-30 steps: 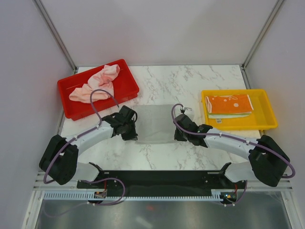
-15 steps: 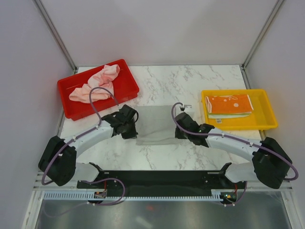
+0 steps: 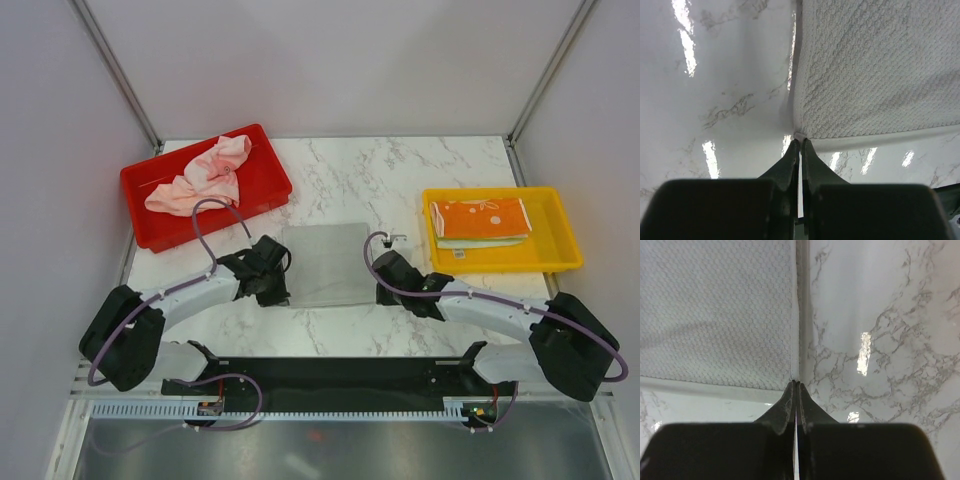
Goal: Fold and stack the towels
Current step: Fold the towel
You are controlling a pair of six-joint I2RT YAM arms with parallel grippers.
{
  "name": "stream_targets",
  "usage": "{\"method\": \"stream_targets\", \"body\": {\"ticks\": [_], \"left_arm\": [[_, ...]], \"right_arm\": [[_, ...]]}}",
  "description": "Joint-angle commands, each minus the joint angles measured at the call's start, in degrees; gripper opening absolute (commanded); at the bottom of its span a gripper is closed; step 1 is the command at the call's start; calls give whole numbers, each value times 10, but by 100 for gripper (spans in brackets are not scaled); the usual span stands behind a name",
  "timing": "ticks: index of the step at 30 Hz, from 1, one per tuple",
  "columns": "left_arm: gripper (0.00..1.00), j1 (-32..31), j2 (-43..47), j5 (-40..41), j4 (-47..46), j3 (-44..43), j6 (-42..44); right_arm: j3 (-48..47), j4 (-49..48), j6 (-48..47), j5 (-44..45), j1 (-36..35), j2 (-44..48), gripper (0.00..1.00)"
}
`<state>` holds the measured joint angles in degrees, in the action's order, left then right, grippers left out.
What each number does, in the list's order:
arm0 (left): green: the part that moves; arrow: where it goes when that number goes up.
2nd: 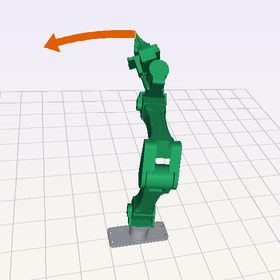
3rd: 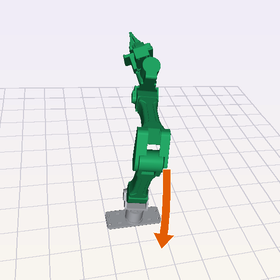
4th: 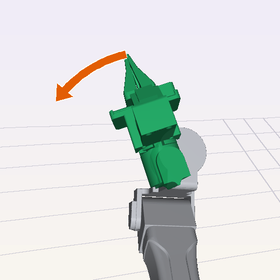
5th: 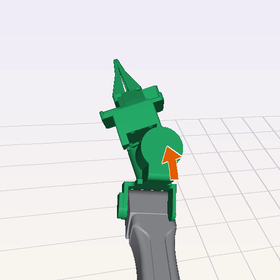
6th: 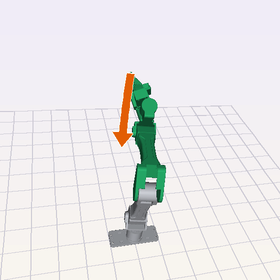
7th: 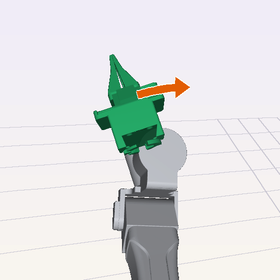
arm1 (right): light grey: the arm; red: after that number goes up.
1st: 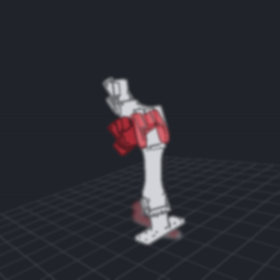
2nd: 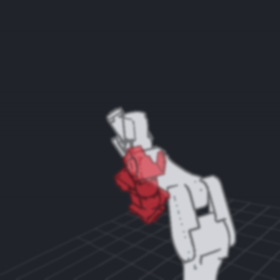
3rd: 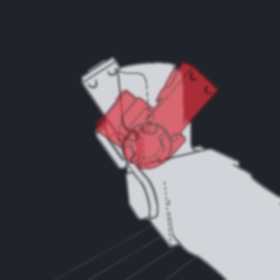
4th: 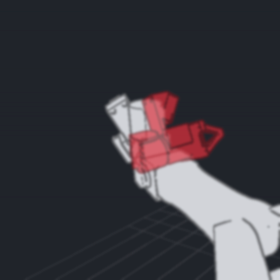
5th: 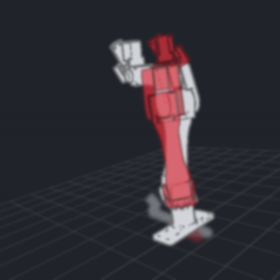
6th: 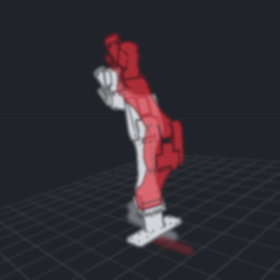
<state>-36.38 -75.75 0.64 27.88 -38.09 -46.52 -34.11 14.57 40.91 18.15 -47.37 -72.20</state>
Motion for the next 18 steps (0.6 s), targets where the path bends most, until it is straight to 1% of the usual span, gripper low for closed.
{"method": "stream_targets", "body": {"ticks": [1, 7, 8, 9, 10, 12, 13, 15, 16, 18], "left_arm": [[2, -2, -19, 9, -30, 4, -16], [2, -4, -39, -4, -41, 8, -8], [4, -4, -37, -4, -40, 9, -5], [10, -4, -34, -6, -40, 8, -2], [26, -4, -22, -21, -39, 9, 0], [36, -5, -2, -42, -33, 6, 5], [43, -5, 22, -47, -27, 3, 6], [48, -4, 45, -41, 0, -21, 13], [52, 3, 59, -35, 10, -34, 20], [53, 21, 60, -35, 21, -78, 41]], "right_arm": [[19, -31, 6, 17, 3, -7, 0], [24, -45, 1, 14, 3, -19, 0], [22, -45, 0, 12, 3, -23, 0], [21, -46, 0, 10, 3, -28, 0], [21, -45, 1, 8, 3, -29, 0], [22, -38, 7, 10, 3, -22, 0], [22, -34, 9, 13, 3, -18, 0], [18, -14, 15, 24, 2, -6, 7], [15, -5, 17, 28, 2, 0, 8], [-2, 28, 18, 29, 3, 14, 18]]}}
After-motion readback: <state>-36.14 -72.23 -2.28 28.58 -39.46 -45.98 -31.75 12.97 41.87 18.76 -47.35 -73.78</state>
